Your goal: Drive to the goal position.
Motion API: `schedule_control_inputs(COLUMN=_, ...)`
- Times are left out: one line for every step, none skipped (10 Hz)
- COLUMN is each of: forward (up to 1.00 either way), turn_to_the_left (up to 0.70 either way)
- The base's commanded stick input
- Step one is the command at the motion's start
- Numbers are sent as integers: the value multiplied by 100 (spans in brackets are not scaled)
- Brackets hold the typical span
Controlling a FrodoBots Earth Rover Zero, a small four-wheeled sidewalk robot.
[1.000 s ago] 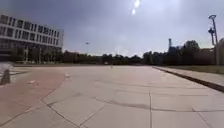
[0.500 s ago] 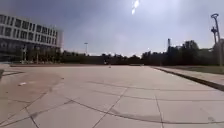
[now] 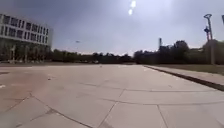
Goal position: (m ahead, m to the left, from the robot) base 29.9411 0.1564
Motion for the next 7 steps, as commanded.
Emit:
schedule_control_inputs(forward=70, turn_to_the_left=-1)
schedule_control_inputs(forward=70, turn_to_the_left=-1)
schedule_control_inputs(forward=70, turn_to_the_left=-1)
schedule_control_inputs(forward=70, turn_to_the_left=-1)
schedule_control_inputs(forward=70, turn_to_the_left=-1)
schedule_control_inputs(forward=70, turn_to_the_left=-1)
schedule_control_inputs(forward=70, turn_to_the_left=-1)
